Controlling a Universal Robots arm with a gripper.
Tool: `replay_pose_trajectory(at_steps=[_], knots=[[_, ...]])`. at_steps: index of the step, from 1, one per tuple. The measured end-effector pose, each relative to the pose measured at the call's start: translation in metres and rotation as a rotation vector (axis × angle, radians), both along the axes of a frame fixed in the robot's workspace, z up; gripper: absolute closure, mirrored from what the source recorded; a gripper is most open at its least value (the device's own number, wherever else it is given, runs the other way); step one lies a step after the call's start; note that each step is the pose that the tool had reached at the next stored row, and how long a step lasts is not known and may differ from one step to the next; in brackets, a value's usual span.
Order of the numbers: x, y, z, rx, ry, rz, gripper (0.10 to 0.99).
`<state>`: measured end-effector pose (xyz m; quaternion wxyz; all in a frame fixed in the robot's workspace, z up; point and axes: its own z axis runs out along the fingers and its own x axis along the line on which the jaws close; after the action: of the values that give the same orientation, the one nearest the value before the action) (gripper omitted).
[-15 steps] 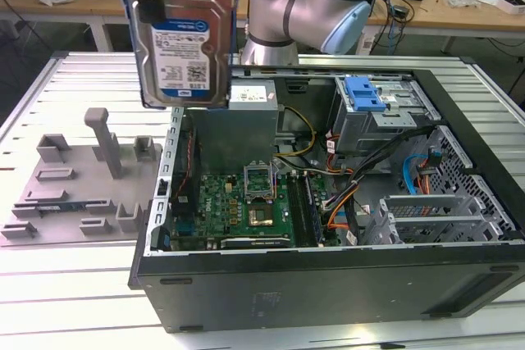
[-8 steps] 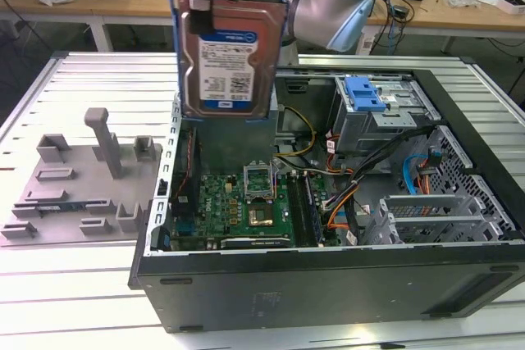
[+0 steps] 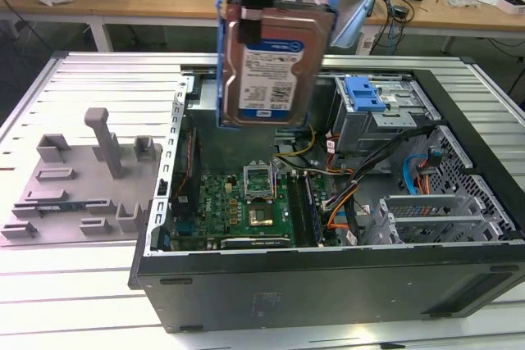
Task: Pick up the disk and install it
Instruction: 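Pick up the disk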
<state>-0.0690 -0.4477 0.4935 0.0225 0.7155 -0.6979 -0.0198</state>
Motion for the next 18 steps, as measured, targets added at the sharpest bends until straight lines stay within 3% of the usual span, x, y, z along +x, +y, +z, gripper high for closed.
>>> replay_pose_trajectory(at_steps=[6,13,18], knots=[[0.0303,-0.0115,-0.0003,0.000,0.0008,0.000,0.718],[0.0769,-0.0331,-0.0012,0.000,0.0022,0.000,0.718],[0.0773,-0.0332,-0.0013,0.000,0.0023,0.000,0.718]])
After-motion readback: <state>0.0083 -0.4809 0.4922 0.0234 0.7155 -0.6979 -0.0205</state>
